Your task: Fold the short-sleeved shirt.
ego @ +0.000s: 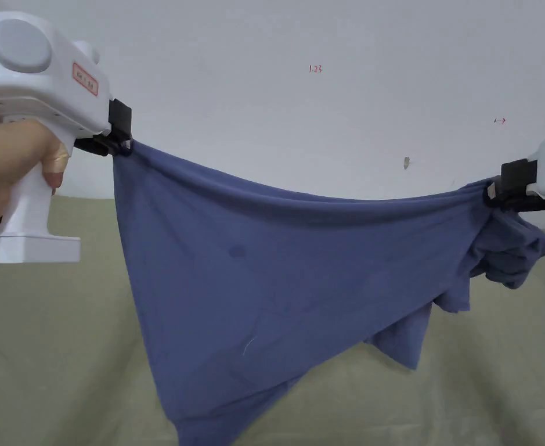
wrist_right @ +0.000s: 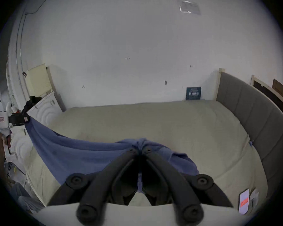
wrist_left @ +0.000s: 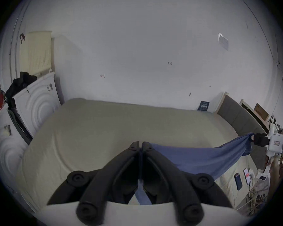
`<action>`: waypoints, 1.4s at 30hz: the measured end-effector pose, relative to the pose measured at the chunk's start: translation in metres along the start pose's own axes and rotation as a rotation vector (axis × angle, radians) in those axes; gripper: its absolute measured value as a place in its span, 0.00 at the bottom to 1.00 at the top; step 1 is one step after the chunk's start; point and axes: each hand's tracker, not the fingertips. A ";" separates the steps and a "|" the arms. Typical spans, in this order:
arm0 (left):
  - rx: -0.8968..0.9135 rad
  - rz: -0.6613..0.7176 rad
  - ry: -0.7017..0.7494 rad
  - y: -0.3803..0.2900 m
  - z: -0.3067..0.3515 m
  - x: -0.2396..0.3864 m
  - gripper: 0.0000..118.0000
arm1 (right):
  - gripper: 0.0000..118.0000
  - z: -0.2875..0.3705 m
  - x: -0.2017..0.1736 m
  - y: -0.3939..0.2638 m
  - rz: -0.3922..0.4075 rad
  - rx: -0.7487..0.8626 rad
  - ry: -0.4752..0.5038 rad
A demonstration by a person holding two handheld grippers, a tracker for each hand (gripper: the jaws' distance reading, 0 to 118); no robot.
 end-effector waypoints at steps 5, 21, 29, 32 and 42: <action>0.033 -0.015 0.018 0.019 0.003 0.021 0.03 | 0.02 -0.028 0.000 0.031 -0.020 0.039 -0.023; 0.097 -0.036 0.033 0.015 -0.010 0.017 0.03 | 0.02 -0.064 -0.012 0.021 0.012 0.051 -0.052; -0.152 0.034 0.030 -0.089 -0.027 -0.017 0.03 | 0.02 -0.057 -0.001 -0.079 0.003 -0.114 -0.073; -0.234 0.070 0.033 -0.131 -0.024 -0.026 0.03 | 0.02 -0.047 0.004 -0.114 -0.004 -0.203 -0.089; -0.371 0.177 -0.026 -0.275 0.031 -0.037 0.03 | 0.02 0.032 0.027 -0.221 -0.075 -0.328 -0.051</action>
